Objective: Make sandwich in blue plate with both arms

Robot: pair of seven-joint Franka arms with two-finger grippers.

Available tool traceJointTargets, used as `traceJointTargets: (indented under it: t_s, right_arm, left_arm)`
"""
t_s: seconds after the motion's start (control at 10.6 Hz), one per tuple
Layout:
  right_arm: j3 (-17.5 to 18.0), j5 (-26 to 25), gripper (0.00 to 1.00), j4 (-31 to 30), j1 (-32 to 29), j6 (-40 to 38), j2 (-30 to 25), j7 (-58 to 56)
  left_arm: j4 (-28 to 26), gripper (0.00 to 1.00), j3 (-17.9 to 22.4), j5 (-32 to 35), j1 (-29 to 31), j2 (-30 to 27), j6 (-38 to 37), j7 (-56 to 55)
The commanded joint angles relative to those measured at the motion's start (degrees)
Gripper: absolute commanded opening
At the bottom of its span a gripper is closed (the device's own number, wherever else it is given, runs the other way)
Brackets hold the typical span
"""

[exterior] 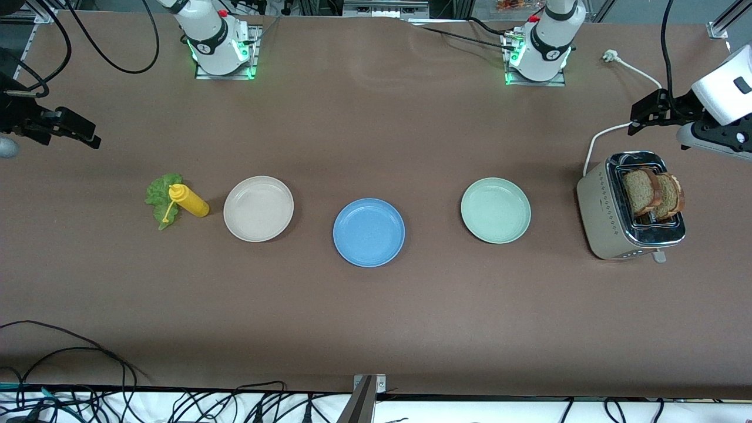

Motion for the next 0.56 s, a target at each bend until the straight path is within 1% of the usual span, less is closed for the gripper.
traceJointTargets:
  t_s: [0.0,0.09,0.47]
  right_arm:
    - [0.1,0.6,1.00,0.9,-0.3,-0.3,-0.1,-0.3]
    - [0.1,0.5,1.00,0.9,-0.3,-0.1,0.0,-0.3]
    - [0.1,0.5,1.00,0.9,-0.3,-0.1,0.0,-0.3]
  left_arm:
    - [0.7,1.00,-0.3,-1.1,0.2,0.1,-0.7,-0.4]
    - [1.6,1.00,-0.3,-1.1,0.2,0.2,-0.7,-0.5]
    - [1.4,1.00,-0.1,-1.2,0.4,0.2,-0.8,-3.2]
